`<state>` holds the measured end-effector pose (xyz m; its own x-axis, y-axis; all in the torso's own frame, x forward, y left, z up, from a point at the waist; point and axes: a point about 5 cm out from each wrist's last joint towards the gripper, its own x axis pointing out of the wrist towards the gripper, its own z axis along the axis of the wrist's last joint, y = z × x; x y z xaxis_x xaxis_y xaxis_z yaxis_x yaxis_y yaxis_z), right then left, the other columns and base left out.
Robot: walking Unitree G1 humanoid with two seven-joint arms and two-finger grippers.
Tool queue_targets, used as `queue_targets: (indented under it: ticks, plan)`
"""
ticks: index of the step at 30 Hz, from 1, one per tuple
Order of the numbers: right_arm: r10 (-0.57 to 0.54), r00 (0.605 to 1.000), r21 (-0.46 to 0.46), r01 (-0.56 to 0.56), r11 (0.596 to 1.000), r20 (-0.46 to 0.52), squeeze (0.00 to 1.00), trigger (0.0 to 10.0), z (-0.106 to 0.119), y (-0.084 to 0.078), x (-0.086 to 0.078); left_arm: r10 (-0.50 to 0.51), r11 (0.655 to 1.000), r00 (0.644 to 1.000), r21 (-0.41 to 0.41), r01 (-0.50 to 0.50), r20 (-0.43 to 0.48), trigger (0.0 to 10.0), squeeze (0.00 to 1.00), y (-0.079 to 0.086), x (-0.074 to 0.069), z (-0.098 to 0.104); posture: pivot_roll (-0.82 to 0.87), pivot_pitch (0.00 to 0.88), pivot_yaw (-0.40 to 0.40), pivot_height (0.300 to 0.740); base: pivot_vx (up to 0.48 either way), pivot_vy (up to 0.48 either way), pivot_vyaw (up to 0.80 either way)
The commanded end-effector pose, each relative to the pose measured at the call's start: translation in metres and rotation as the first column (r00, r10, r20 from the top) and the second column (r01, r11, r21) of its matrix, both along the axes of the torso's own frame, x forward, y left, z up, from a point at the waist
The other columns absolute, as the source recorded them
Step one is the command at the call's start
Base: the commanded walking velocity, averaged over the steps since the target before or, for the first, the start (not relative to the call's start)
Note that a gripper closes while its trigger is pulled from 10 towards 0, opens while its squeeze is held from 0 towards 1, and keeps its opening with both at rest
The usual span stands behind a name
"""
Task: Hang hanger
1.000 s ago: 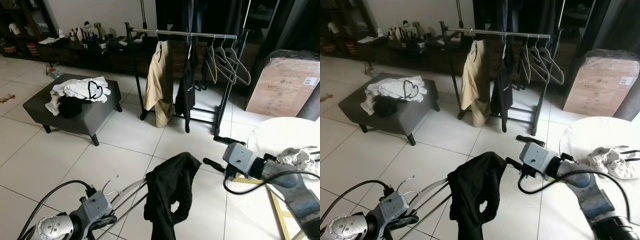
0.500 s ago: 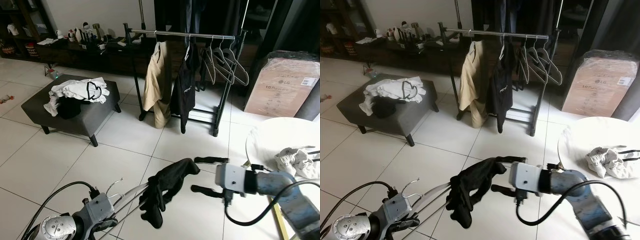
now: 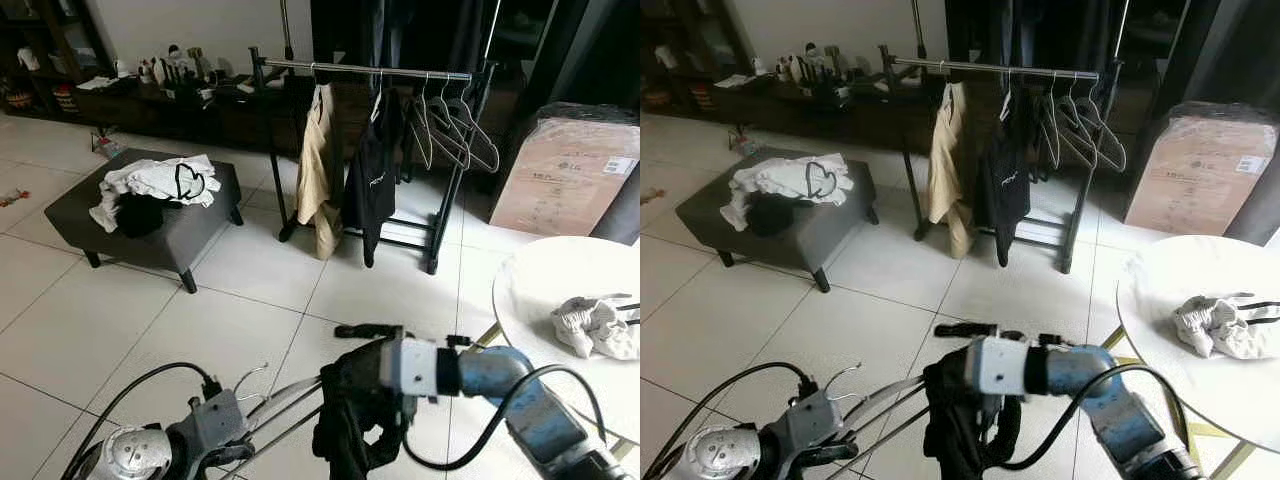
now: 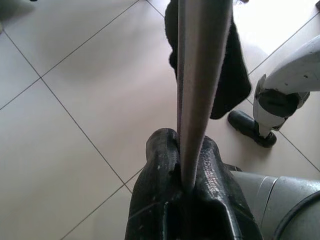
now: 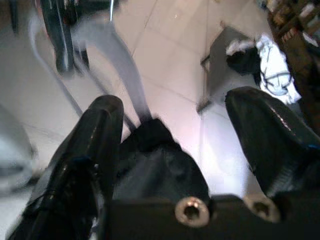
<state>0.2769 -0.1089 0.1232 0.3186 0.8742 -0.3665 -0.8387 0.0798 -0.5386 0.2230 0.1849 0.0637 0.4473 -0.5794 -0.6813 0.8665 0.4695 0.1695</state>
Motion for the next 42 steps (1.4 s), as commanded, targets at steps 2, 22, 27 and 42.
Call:
queue_targets:
  ticks: [2,22,27,42]
  plan:
    - [0.012,0.999,-0.077,-0.008,0.997,0.051,0.0,10.0,-0.005,0.0,0.003,-0.011,1.0,1.0,0.006,0.011,0.007,10.0,0.0,-0.001,0.001,0.002,-0.03,0.081,0.032,0.74,0.0,0.0,0.0]
    - [-0.022,0.997,-0.117,0.03,0.993,0.071,0.0,10.0,-0.019,0.002,0.013,-0.013,1.0,1.0,0.004,0.013,0.007,10.0,0.0,-0.002,0.002,0.004,-0.03,0.103,0.027,0.74,0.0,0.0,0.0]
    - [-0.021,0.997,-0.11,0.028,0.994,0.069,0.0,7.1,-0.02,0.002,0.014,-0.015,1.0,1.0,0.005,0.015,0.008,10.0,0.0,-0.003,0.002,0.005,-0.02,0.115,0.025,0.74,0.0,0.0,0.0]
    - [-0.015,0.998,-0.088,0.021,0.996,0.066,0.0,0.0,-0.019,0.005,0.017,-0.015,1.0,1.0,0.005,0.015,0.009,10.0,0.0,-0.003,0.002,0.007,-0.02,0.139,0.022,0.74,0.0,0.0,0.0]
